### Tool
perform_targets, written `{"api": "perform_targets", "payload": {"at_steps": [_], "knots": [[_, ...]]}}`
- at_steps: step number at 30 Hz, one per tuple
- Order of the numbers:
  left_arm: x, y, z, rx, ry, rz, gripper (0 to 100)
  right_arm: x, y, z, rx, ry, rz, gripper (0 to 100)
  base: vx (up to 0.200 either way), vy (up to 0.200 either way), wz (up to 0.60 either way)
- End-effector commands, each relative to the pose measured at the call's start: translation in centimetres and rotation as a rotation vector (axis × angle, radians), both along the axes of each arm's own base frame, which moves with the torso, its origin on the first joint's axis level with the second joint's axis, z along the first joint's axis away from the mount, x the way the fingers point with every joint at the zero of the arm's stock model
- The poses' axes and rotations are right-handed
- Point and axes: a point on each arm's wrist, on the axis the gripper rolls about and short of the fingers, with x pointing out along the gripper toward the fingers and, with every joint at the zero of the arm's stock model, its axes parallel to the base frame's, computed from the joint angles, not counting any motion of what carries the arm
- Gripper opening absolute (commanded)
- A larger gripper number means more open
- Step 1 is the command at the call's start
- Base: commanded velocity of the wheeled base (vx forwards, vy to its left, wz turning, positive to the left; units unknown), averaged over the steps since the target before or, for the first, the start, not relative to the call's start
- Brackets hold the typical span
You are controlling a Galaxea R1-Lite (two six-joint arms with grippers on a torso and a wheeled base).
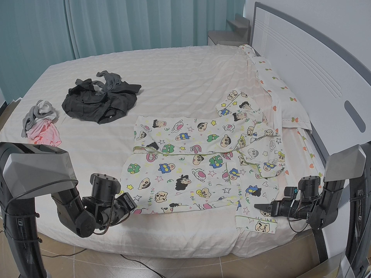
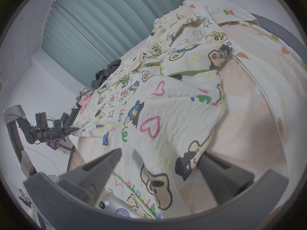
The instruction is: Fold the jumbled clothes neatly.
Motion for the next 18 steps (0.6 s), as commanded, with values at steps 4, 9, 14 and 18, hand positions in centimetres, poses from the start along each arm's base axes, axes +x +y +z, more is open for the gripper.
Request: {"api": "perform_targets", "payload": {"at_steps": [4, 9, 14, 18], "knots": [[-0.5, 0.2, 0.0, 0.004, 0.006, -0.001, 0, -1.1, -1.0, 0.5, 0.005, 0.013, -0.018, 0, 0.000, 0.000, 0.00], [-1.2, 0.2, 0.4, 0.004, 0.007, -0.008, 0, -2.9, -1.3, 1.3, 0.061, 0.032, 0.037, 0, 0.000, 0.000, 0.00], [-1.9, 0.3, 0.3, 0.010, 0.025, -0.018, 0, -3.9, -1.4, 1.2, 0.074, 0.060, 0.053, 0, 0.000, 0.000, 0.00], [-2.0, 0.4, 0.4, 0.010, 0.025, -0.018, 0, -4.4, -1.0, 0.9, 0.085, 0.084, 0.079, 0, 0.000, 0.000, 0.00]]}}
